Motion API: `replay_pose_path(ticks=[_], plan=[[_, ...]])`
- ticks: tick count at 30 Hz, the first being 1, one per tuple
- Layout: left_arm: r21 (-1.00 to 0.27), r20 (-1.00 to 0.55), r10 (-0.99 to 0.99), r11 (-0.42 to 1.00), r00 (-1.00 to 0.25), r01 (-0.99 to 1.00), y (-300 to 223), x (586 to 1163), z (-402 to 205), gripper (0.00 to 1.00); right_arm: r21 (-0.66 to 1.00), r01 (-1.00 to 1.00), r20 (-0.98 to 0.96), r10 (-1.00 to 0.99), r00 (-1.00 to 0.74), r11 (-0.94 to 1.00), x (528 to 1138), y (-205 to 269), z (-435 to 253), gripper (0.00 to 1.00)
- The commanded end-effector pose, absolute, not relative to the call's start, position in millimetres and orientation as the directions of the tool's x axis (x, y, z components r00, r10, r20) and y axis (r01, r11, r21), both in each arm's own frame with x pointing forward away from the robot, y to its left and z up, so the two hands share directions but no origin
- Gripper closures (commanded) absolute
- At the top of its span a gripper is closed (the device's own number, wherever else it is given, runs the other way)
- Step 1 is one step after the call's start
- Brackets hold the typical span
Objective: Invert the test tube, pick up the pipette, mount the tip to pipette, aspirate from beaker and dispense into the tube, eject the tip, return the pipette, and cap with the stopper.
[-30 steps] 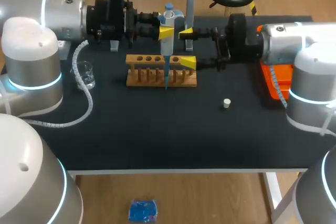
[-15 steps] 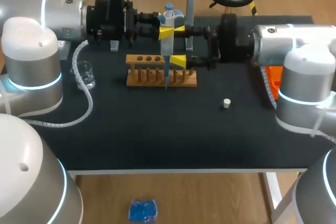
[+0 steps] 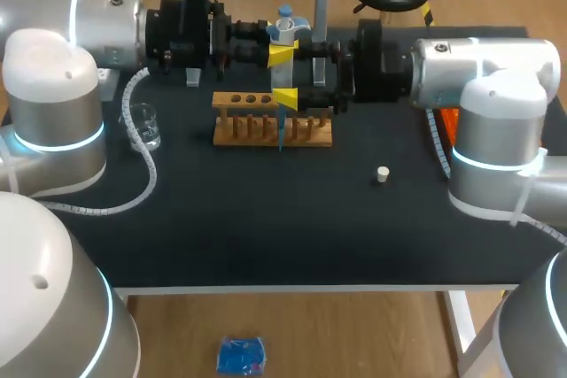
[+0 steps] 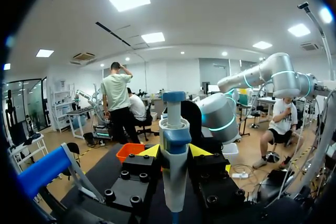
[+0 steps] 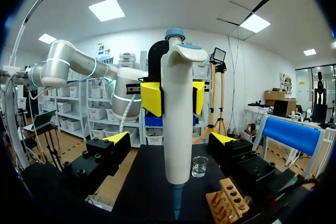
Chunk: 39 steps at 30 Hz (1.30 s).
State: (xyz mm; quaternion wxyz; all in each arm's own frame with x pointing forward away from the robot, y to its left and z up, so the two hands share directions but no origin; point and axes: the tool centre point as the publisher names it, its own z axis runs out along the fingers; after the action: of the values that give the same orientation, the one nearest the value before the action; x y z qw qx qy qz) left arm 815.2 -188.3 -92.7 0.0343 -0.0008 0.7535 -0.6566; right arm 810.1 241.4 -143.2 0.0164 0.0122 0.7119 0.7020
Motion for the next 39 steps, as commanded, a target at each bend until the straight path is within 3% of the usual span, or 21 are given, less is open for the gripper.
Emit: replay_pose_path(ticks=[1, 5, 8, 14, 17, 18, 23, 29, 32, 39], plan=[[-0.990, -0.053, -0.049, 0.134, -0.997, 0.046, -189.5, 815.4, -93.2, 1.00, 1.000, -0.004, -0.004, 0.043, -0.999, 0.009, 811.1, 244.4, -143.3, 0.00], [-0.990, -0.053, -0.049, 0.134, -0.997, 0.046, -189.5, 815.4, -93.2, 1.00, 1.000, 0.003, 0.003, 0.047, -0.999, 0.002, 811.7, 244.4, -143.3, 0.03], [-0.990, -0.053, -0.049, 0.134, -0.997, 0.046, -189.5, 815.4, -93.2, 1.00, 1.000, 0.008, 0.008, 0.049, -0.999, -0.004, 812.2, 243.7, -143.6, 0.16], [-0.990, -0.053, -0.049, 0.134, -0.997, 0.046, -189.5, 815.4, -93.2, 1.00, 1.000, 0.009, 0.009, 0.049, -0.999, -0.005, 812.0, 243.5, -144.2, 0.22], [-0.990, -0.053, -0.049, 0.134, -0.997, 0.046, -189.5, 815.4, -93.2, 1.00, 1.000, 0.008, 0.008, 0.048, -0.999, -0.003, 811.9, 243.7, -144.3, 0.34], [-0.990, -0.053, -0.049, 0.134, -0.997, 0.046, -189.5, 815.4, -93.2, 1.00, 1.000, 0.007, 0.007, 0.048, -0.999, -0.003, 811.8, 243.9, -144.3, 0.47], [-0.990, -0.053, -0.049, 0.134, -0.997, 0.046, -189.5, 815.4, -93.2, 1.00, 1.000, 0.003, 0.003, 0.048, -0.999, 0.000, 811.7, 244.2, -144.0, 0.58], [-0.990, -0.053, -0.049, 0.134, -0.997, 0.046, -189.5, 815.4, -93.2, 1.00, 1.000, -0.004, -0.005, 0.046, -0.999, 0.002, 811.4, 244.4, -142.8, 0.95], [-0.990, -0.053, -0.049, 0.134, -0.997, 0.046, -189.5, 815.4, -93.2, 1.00, 1.000, -0.007, -0.007, 0.045, -0.999, 0.005, 811.3, 244.4, -142.5, 1.00], [-0.990, -0.053, -0.049, 0.134, -0.997, 0.046, -189.5, 815.4, -93.2, 1.00, 1.000, -0.008, -0.009, 0.042, -0.999, 0.005, 811.5, 243.4, -142.7, 1.00]])
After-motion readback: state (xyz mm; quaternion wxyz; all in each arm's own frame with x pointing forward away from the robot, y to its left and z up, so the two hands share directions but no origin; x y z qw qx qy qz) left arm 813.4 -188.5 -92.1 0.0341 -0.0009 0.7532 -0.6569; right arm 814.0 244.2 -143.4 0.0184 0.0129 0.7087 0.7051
